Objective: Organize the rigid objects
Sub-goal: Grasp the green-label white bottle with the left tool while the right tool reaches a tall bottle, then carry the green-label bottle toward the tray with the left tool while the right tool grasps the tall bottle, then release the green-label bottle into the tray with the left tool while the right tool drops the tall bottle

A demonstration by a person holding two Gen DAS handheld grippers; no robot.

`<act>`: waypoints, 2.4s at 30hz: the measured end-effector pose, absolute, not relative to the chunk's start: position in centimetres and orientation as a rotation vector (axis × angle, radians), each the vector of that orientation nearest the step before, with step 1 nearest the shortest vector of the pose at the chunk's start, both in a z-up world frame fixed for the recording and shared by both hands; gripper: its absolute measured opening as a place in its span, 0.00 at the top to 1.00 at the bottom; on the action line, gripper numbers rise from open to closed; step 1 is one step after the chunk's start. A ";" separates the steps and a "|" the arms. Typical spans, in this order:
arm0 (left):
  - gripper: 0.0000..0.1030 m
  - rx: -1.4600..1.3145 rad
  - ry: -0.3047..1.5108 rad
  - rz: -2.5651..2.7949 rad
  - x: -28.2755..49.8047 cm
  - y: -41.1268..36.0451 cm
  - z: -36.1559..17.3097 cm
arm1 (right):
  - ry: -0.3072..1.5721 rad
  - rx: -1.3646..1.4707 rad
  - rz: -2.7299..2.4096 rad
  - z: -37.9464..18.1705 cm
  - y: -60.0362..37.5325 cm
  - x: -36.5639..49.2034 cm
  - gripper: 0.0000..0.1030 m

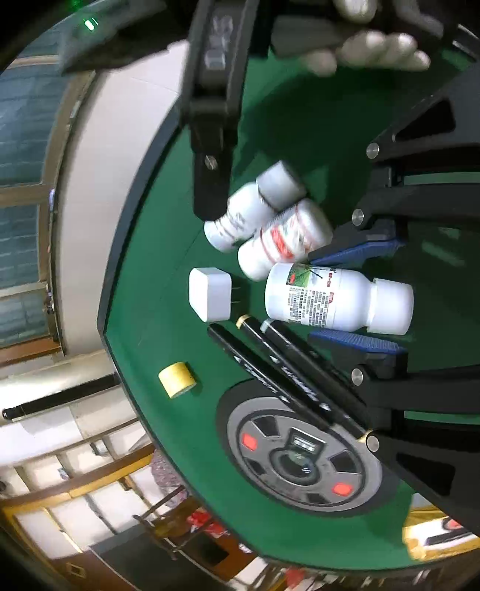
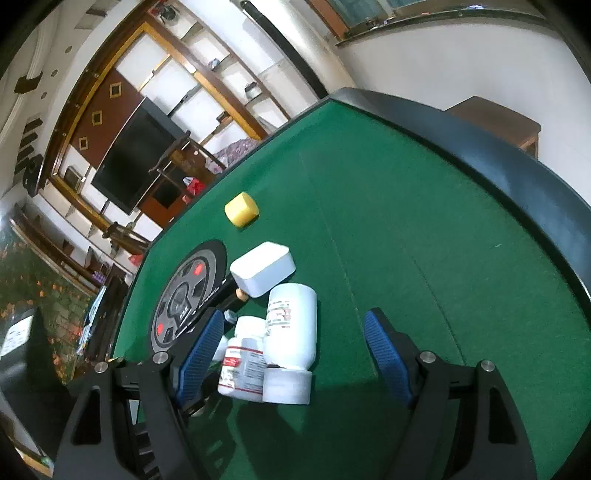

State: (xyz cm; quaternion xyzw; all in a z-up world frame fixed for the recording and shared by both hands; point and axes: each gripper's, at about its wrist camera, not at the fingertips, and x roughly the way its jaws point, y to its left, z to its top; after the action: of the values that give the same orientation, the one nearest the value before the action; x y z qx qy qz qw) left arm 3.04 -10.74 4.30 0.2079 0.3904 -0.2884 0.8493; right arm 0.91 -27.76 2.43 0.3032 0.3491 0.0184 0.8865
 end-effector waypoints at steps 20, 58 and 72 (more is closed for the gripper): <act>0.65 0.016 0.838 -0.607 -3.6 3.6 8.9 | 0.809 0.359 -0.021 1.3 -23.9 1.8 0.49; 0.65 -0.216 1.069 -0.233 -7.3 30.1 4.3 | 0.918 0.333 0.416 7.6 -6.1 -2.4 0.66; 0.61 -0.256 0.999 -0.180 -7.6 31.5 5.1 | 1.042 0.114 0.719 6.7 10.0 -4.7 0.66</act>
State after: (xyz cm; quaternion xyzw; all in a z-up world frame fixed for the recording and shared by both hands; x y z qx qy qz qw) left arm -7.62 31.53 5.12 -0.1222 0.4771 -0.0858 0.8661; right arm -4.75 10.01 6.75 0.0533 0.4864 0.3358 0.8048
